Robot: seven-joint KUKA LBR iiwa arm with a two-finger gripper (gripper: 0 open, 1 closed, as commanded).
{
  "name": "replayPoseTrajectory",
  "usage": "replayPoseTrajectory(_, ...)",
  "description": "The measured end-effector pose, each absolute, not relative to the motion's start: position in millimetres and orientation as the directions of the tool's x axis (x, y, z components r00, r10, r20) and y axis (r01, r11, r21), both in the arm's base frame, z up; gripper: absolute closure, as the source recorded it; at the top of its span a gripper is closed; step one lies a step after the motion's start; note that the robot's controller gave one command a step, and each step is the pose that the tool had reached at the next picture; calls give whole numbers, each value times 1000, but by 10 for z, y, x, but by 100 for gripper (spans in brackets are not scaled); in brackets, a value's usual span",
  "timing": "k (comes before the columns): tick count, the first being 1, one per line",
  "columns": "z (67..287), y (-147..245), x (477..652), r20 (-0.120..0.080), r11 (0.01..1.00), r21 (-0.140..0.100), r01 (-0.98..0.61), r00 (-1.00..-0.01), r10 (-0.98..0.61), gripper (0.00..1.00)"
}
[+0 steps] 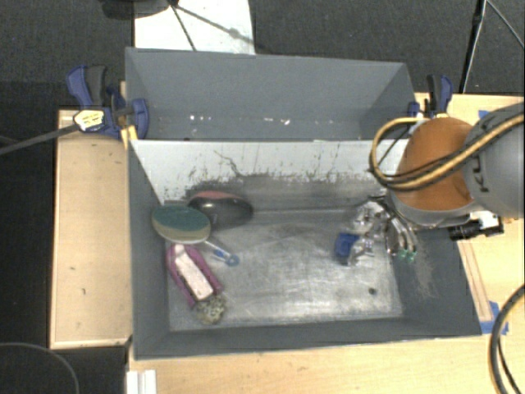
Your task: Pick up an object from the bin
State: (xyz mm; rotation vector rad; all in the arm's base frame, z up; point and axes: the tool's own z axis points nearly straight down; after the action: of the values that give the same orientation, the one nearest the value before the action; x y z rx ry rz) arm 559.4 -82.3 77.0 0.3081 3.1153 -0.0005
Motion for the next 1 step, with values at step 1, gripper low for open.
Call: replayPoseTrajectory(1,2206,-483,5645,-11,983,2,184,-983,184,100)
